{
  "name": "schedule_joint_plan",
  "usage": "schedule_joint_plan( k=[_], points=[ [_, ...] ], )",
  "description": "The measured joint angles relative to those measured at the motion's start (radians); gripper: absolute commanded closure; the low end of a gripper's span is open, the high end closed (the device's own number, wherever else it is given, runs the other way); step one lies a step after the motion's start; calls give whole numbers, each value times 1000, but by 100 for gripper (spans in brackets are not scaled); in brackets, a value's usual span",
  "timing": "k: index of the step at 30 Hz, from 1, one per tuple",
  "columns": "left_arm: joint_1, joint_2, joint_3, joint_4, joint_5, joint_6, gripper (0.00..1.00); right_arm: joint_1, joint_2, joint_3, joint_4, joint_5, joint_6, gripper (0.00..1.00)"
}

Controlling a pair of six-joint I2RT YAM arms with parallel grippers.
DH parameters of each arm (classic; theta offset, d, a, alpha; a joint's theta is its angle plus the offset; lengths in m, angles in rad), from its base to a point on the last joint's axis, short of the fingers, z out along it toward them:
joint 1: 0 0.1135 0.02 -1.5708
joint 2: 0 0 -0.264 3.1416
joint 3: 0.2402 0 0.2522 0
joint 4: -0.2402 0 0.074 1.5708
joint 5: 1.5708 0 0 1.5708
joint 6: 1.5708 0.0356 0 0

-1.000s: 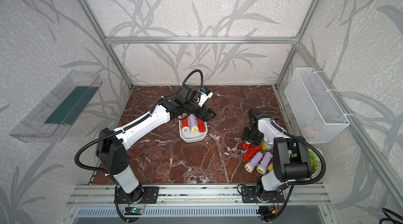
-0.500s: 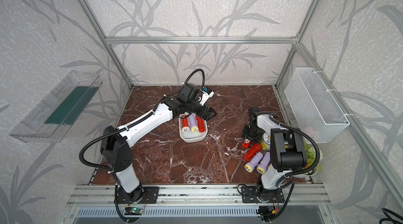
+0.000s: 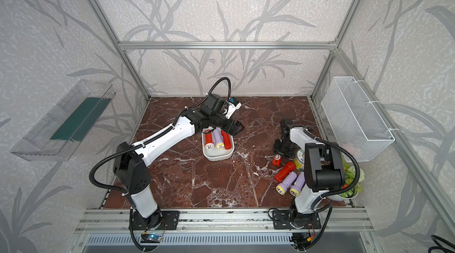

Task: Put the flashlights into the storage boxes
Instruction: Pick up the flashlight from the center of the board.

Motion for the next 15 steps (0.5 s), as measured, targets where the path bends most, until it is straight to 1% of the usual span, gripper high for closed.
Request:
schedule_joint_plan(
  k=[4, 7, 12, 15],
  points=[
    [0, -7, -27, 2, -8, 0, 11, 0, -1, 17, -13, -13, 0, 65],
    [0, -27, -73, 4, -19, 0, 11, 3, -8, 39, -23, -23, 2, 65],
    [3, -91, -159, 16, -40, -3, 11, 31, -22, 89, -47, -32, 11, 65],
    [14, -152, -212, 29, -56, -9, 11, 67, -23, 133, -59, -39, 13, 65]
  ],
)
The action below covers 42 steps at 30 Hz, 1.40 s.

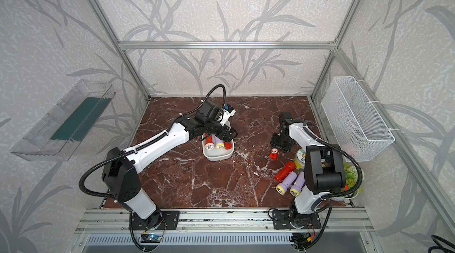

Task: Put the flashlights into the storage boxes
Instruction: Pick up the flashlight from the center of the board, then place the flashlight at the storage box.

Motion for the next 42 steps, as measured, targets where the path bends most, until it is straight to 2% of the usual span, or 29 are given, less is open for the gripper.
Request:
schedule_joint_plan(
  k=[7, 24, 42],
  points=[
    [14, -145, -113, 16, -35, -21, 11, 114, 24, 138, -31, -7, 6, 65],
    [21, -504, -338, -38, -188, -100, 10, 349, 306, 553, -127, -18, 12, 65],
    [28, -717, -431, -135, -328, -161, 10, 503, 647, 1074, -287, -43, 9, 65]
  ],
)
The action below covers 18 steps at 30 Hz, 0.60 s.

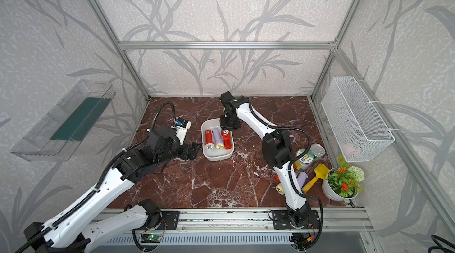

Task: Put the flashlights into the storage boxes
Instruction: Place the flashlight at the storage box.

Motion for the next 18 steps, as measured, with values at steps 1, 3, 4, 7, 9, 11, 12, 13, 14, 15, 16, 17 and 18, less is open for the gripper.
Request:
schedule_joint_plan(
  k=[1, 3, 4, 7, 9, 11, 12, 13, 14, 15, 16, 17, 18],
  points=[
    [1, -5, -2, -3, -5, -1, 10, 6, 19, 34, -11, -2, 0, 65],
    [5, -15, -8, -9, -13, -5, 10, 19, 69, 119, -42, -8, 0, 65],
    [6, -19, -11, -12, -16, -6, 10, 24, 87, 152, -52, -9, 0, 65],
    [16, -32, -19, -26, -22, -8, 10, 40, 149, 259, -88, -17, -1, 65],
    [23, -42, -26, -36, -26, -8, 10, 51, 182, 311, -108, -21, 0, 65],
    [31, -51, -30, -44, -29, -9, 10, 59, 203, 334, -122, -25, 0, 65],
    [34, -56, -31, -50, -30, -10, 10, 61, 212, 341, -127, -27, 0, 65],
    [39, -60, -32, -51, -31, -12, 10, 63, 219, 343, -129, -29, 1, 65],
    [41, -66, -34, -52, -32, -13, 10, 65, 225, 343, -133, -33, 2, 65],
    [46, -70, -35, -55, -31, -13, 10, 67, 232, 343, -135, -35, 3, 65],
    [50, -74, -35, -56, -31, -14, 10, 69, 237, 343, -137, -38, 4, 65],
    [53, -77, -35, -57, -31, -14, 10, 71, 241, 343, -140, -43, 5, 65],
    [58, -80, -35, -58, -31, -14, 10, 72, 245, 343, -140, -47, 5, 65]
  ],
)
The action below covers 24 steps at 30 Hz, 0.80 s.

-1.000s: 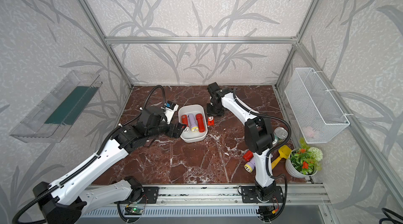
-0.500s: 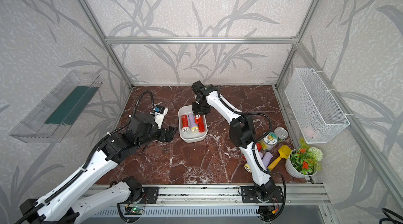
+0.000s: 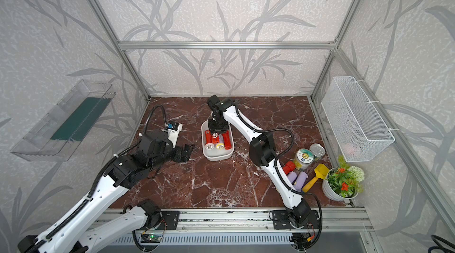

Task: Put the flashlights into the storage boxes
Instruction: Place the flashlight at the storage box.

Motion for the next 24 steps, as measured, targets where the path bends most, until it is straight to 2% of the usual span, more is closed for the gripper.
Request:
schedule_joint_plan(
  k=[17, 24],
  points=[
    [51, -2, 0, -1, 44, 3, 10, 10, 43, 0, 6, -41, 6, 62],
    [66, 13, 0, 0, 65, 8, 10, 10, 45, 0, 24, -56, -4, 50]
  ],
)
